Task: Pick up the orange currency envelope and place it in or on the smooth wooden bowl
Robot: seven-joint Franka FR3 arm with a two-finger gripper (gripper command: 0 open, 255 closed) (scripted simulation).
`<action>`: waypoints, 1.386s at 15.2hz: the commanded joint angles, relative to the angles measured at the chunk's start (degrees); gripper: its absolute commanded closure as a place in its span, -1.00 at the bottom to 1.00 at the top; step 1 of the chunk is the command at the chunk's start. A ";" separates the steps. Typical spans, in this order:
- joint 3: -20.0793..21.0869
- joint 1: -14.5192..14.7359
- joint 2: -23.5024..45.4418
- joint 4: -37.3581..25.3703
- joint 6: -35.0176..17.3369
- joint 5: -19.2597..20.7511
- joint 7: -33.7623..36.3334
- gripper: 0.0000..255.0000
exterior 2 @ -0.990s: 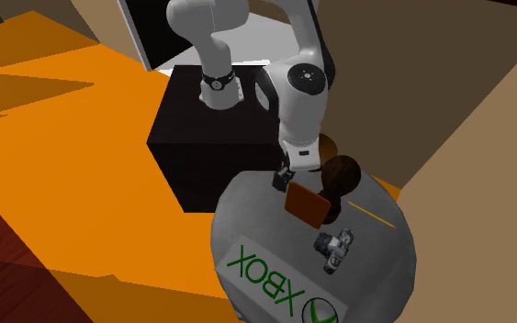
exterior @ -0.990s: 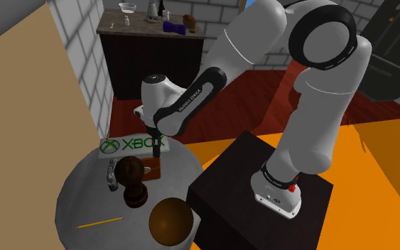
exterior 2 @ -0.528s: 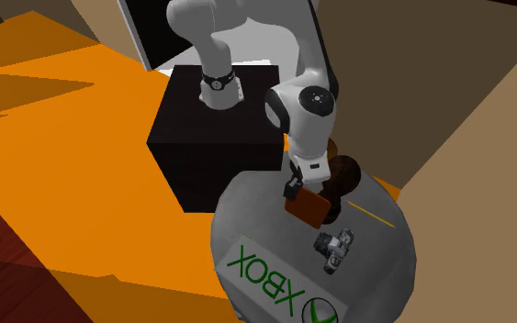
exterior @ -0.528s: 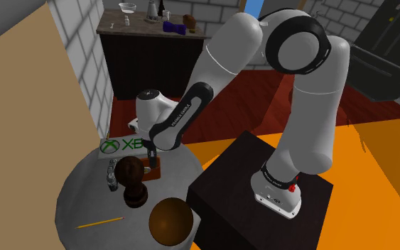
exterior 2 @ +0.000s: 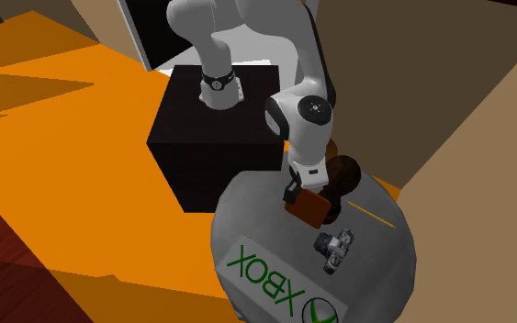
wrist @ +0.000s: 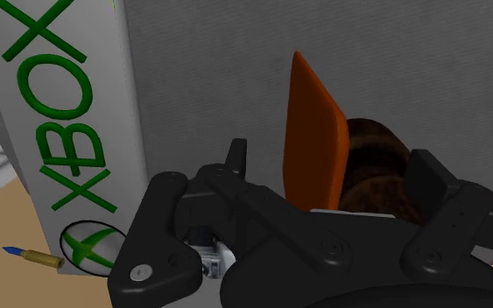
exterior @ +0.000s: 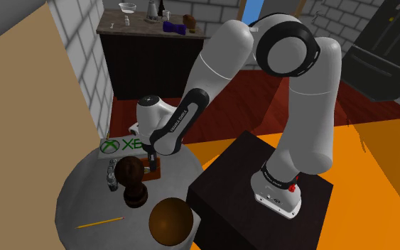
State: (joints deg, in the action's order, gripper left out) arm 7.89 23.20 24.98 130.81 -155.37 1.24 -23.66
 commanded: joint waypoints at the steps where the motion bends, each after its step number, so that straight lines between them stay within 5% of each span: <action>1: -0.01 0.01 0.06 -0.03 -0.04 0.01 0.01 -1.00; 3: -0.01 0.01 0.06 -0.03 -0.04 0.01 0.01 -1.00; 4: -0.01 0.01 0.06 -0.03 -0.04 0.01 0.01 1.00; 13: -0.01 0.01 0.06 -0.03 -0.04 0.01 0.01 1.00; 21: 0.90 -0.70 -5.90 0.80 5.07 -1.13 -0.57 1.00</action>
State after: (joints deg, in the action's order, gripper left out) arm 8.68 22.55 19.78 131.70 -151.10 0.25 -24.19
